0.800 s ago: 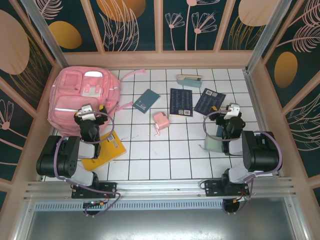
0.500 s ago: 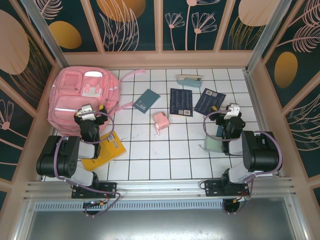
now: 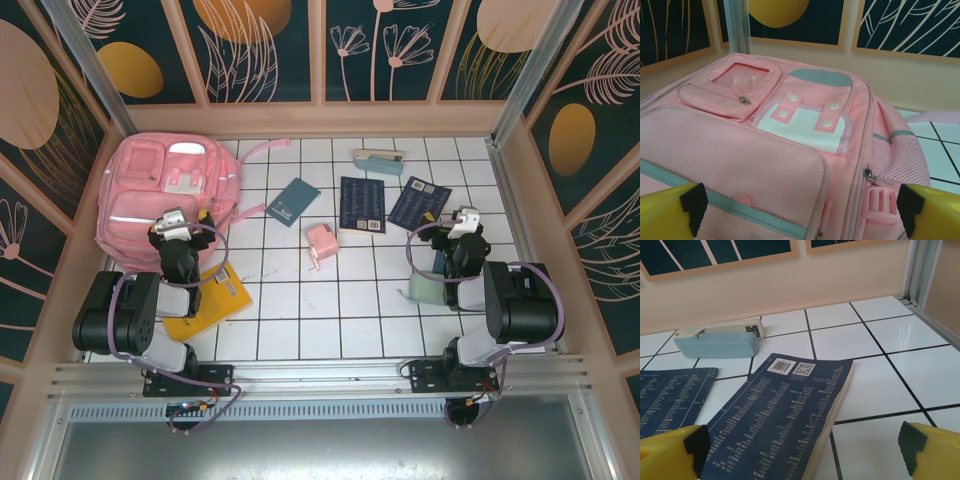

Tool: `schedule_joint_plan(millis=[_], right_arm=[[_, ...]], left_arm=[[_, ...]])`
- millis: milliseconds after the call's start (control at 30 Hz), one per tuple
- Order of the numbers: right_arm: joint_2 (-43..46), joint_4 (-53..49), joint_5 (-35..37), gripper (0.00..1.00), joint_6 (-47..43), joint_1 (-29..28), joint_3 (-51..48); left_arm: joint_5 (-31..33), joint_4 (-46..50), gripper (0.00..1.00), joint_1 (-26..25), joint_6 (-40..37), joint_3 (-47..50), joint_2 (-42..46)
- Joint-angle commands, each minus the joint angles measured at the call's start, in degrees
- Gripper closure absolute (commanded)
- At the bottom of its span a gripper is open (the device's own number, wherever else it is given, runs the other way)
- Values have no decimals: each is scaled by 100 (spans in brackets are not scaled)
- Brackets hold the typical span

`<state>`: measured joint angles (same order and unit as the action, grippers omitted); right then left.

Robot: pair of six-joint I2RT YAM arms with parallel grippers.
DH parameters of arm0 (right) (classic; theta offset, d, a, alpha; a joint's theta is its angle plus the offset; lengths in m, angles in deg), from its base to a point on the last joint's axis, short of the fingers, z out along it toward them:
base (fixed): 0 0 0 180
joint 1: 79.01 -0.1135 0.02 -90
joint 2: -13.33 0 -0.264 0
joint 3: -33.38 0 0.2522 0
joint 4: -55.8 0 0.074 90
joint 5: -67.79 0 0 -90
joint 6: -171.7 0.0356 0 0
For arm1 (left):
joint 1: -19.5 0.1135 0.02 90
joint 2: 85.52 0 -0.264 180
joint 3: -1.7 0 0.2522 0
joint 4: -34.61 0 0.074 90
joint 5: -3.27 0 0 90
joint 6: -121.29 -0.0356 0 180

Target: Pack the student bag

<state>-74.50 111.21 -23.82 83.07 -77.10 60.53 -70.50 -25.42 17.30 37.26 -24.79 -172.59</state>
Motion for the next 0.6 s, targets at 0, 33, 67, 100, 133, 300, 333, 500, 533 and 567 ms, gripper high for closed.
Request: schedule_joint_plan(millis=[0,33,67,100,133,300,333,500,533,567], right_arm=[[-13,79,-94,1,-62,46,73],[15,116,-35,1,-66,26,44],[89,39,112,1,-58,-16,67],[247,-168,207,1,-53,-46,110],[429,-470,216,1,-66,-58,199],[1334,-1628,681,1,188,-47,474],[1495,-1827,814,1,458,-18,546],[2035,-3837,1010,1,1976,121,1504],[2071,-3930,829,1,2021,138,1568],[2119,-3876,643,1,2081,133,1559]], left_arm=[[-99,-6,1,18,-64,-19,30],[-57,15,1,18,-64,-26,59],[27,120,1,18,-40,-68,135],[163,442,1,18,-6,-163,281],[325,1002,1,18,60,-386,475],[722,3611,1,22,620,-1667,1337],[807,4255,1,18,971,-2039,1414],[622,7026,1,18,1727,-4006,739],[523,7182,1,18,1710,-4201,537],[399,7171,1,18,1692,-4263,376]])
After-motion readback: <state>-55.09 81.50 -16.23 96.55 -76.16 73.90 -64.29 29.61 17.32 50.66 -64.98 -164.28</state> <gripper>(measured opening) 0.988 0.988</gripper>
